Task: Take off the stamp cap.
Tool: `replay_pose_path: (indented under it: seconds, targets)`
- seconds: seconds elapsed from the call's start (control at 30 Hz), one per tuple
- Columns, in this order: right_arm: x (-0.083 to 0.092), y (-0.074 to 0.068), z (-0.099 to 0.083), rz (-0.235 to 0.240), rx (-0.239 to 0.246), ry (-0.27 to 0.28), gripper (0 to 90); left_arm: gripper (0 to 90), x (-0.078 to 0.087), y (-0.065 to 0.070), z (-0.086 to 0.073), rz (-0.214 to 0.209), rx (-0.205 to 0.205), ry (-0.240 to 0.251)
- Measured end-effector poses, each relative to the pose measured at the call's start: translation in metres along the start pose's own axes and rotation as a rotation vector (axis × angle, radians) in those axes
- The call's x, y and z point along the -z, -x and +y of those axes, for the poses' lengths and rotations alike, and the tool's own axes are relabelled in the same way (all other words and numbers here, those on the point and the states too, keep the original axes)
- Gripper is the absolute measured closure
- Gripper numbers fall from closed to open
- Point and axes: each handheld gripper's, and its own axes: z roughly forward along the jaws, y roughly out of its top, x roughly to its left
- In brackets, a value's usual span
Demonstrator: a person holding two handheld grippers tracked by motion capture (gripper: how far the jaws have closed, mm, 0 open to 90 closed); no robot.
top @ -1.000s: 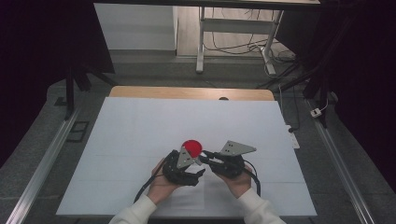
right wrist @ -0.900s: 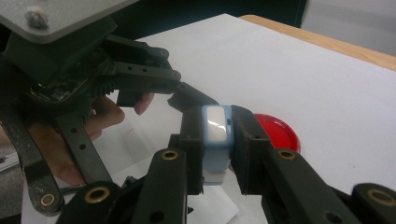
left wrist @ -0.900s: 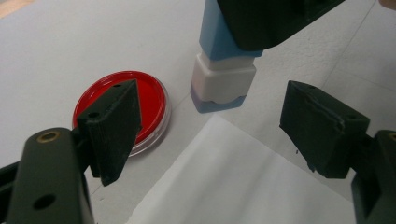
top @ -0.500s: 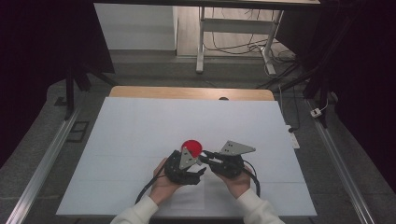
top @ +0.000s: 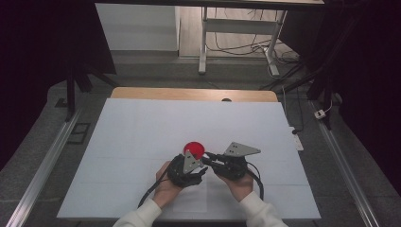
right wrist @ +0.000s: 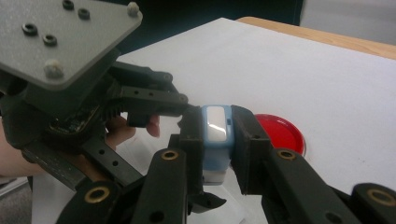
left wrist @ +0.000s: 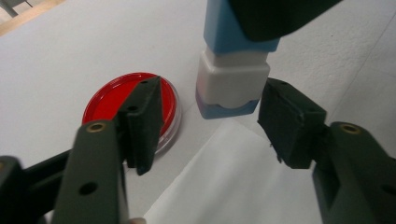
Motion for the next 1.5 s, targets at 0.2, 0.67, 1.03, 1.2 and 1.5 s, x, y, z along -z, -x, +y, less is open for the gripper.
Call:
replay_pose_path:
  seconds: [0.2,0.67,1.03,1.2,1.5]
  targets:
    - [0.0006,0.0006,0.0,-0.003,-0.004,0.004,74.9,49.2,-0.0005,0.0014,-0.0001,0.001,-0.012,0.007]
    - [0.0003,0.0005,-0.0011,-0.005,-0.016,0.017,74.9,58.5,-0.0011,0.0038,-0.0004,0.009,-0.031,0.007]
    - [0.0007,0.0021,-0.0024,-0.007,-0.034,0.026,74.9,62.5,-0.0007,0.0045,-0.0007,0.013,-0.037,0.014]
    - [-0.0004,0.0015,-0.0029,-0.01,-0.03,0.02,74.9,63.1,-0.0007,0.0048,-0.0009,0.014,-0.04,0.016]
    - [0.0001,0.0009,-0.0031,-0.016,-0.031,0.027,74.9,63.4,-0.001,0.0057,-0.0009,0.017,-0.042,0.017]
